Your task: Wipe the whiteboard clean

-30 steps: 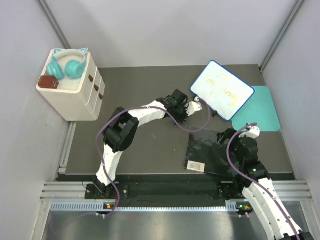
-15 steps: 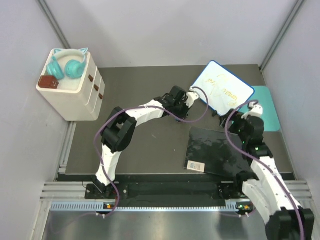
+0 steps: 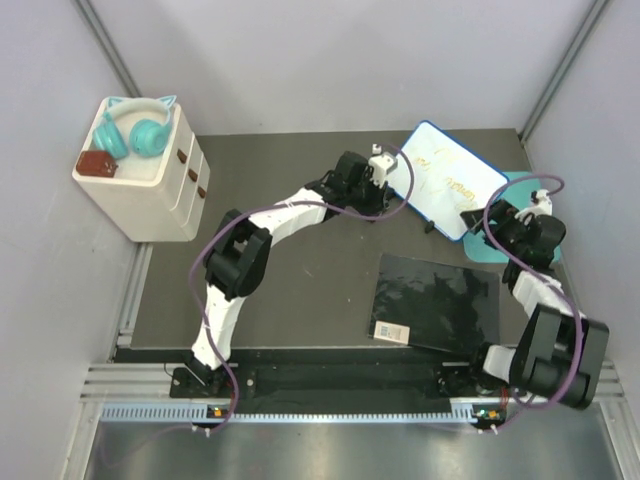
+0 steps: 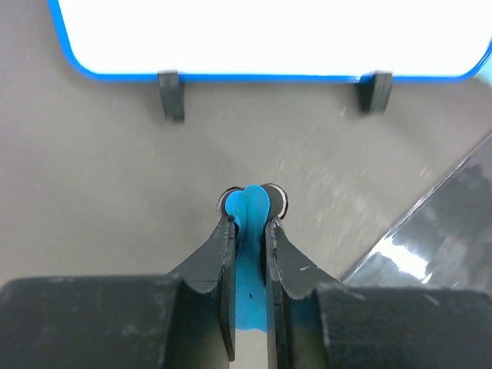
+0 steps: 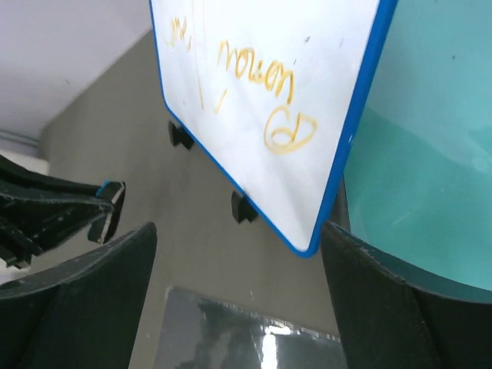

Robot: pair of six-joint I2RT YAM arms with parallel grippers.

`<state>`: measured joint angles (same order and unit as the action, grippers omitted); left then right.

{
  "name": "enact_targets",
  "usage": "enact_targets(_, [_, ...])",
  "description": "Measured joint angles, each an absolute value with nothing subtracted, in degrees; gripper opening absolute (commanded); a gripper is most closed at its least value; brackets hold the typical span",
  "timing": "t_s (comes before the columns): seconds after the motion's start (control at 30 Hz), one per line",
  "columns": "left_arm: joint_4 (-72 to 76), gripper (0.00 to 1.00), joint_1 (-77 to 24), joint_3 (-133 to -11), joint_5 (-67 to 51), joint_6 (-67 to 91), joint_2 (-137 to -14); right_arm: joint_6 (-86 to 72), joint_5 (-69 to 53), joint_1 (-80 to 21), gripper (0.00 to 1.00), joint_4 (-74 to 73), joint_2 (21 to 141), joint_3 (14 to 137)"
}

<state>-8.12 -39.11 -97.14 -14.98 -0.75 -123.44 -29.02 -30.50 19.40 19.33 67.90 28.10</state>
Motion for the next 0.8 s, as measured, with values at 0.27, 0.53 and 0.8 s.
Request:
enact_targets(0.27, [-8.4, 0.0, -37.2, -104.8, -18.2, 2.9, -126.3, -34.2, -37.6, 24.2, 0.72, 31.5, 79.4, 27.7])
enact_targets(0.53, [-8.2, 0.0, -36.8, -111.4, -19.3, 5.6, -129.5, -33.2, -39.3, 24.2, 0.63, 34.9, 84.3, 27.7])
enact_targets(0.8, [-6.4, 0.0, -36.9, -115.4, -21.2, 10.5, -133.6, -33.0, -39.9, 24.2, 0.57, 34.0, 88.6, 28.4])
